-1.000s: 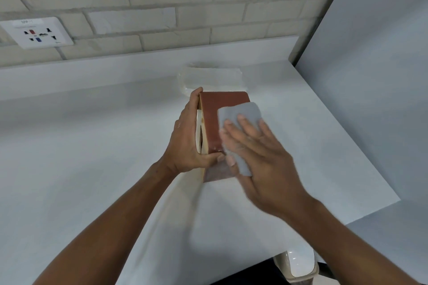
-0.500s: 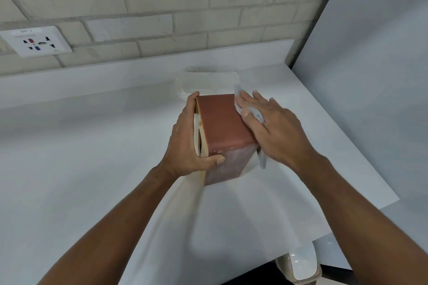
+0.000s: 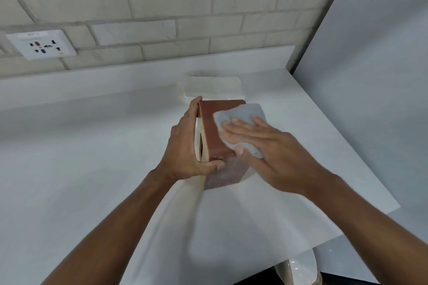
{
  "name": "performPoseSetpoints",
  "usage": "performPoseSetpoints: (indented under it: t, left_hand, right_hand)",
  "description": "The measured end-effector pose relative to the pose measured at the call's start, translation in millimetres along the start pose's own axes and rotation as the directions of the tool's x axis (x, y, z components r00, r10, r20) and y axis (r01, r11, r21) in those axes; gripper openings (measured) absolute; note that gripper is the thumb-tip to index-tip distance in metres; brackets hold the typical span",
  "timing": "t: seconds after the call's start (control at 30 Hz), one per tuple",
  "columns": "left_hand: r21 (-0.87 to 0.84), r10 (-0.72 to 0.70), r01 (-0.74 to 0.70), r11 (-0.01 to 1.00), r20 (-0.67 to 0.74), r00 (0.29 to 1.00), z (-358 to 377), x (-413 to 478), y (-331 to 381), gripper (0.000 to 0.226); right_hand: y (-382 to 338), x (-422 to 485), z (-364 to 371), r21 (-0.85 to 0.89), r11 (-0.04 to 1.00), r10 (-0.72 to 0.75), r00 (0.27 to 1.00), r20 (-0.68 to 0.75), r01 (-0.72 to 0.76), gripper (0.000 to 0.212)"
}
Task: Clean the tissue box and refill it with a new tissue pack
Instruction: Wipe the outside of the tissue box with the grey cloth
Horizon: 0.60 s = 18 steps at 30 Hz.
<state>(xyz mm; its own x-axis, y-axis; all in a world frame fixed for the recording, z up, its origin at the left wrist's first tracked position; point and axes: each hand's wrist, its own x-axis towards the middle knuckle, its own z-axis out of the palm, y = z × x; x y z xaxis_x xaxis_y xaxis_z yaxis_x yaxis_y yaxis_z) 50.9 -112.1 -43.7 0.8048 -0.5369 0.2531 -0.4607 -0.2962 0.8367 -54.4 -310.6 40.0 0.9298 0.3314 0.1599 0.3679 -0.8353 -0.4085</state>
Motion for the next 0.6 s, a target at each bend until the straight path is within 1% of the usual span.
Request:
performPoseSetpoints:
  t: [0.07,0.1,0.2,0.3,0.37,0.43,0.5,0.53,0.57,0.6]
  left_hand:
    - [0.003,0.001,-0.001,1.000,0.008,1.000,-1,1,3,0.146]
    - [0.003,0.002,-0.002,1.000,0.011,1.000,-1,1,4,0.146]
    - [0.007,-0.001,0.001,1.000,-0.002,1.000,1,1,5,0.145]
    - [0.016,0.007,-0.006,1.000,-0.004,1.000,0,3,5,0.143]
    - [0.039,0.015,-0.015,0.999,-0.003,1.000,-1,3,2,0.134]
    - [0.080,0.004,-0.003,0.997,-0.012,1.000,0,1,-1,0.124]
    - [0.096,-0.014,0.015,0.995,-0.010,1.000,0,0,0,0.128]
    - [0.087,-0.012,0.013,0.996,-0.004,1.000,0,0,1,0.131]
    - [0.071,-0.005,0.005,0.997,0.004,1.000,0,0,1,0.135]
    - [0.056,0.001,-0.002,0.998,0.009,1.000,-1,0,1,0.137]
  right_hand:
    - [17,4,-6,0.022,0.993,0.115,0.993,-0.017,-0.115,0.041]
    - [22,10,-7,0.019,0.988,0.151,0.988,-0.031,-0.150,0.040]
    - [23,38,-8,-0.042,0.980,0.195,0.980,-0.042,-0.197,0.042]
    - [3,65,-1,-0.156,0.973,0.174,0.985,0.008,-0.170,0.044]
    - [-16,66,8,-0.207,0.976,0.090,0.994,0.060,-0.075,0.047]
    - [-30,47,15,-0.194,0.979,-0.047,0.995,0.088,0.063,0.048]
    - [-29,23,13,-0.115,0.985,-0.116,0.989,0.096,0.127,0.047]
    - [-20,16,8,-0.077,0.990,-0.108,0.991,0.077,0.114,0.047]
    - [-9,13,2,-0.055,0.997,-0.058,0.996,0.062,0.062,0.046]
    - [3,13,-4,-0.042,0.999,0.022,0.998,0.056,-0.019,0.044]
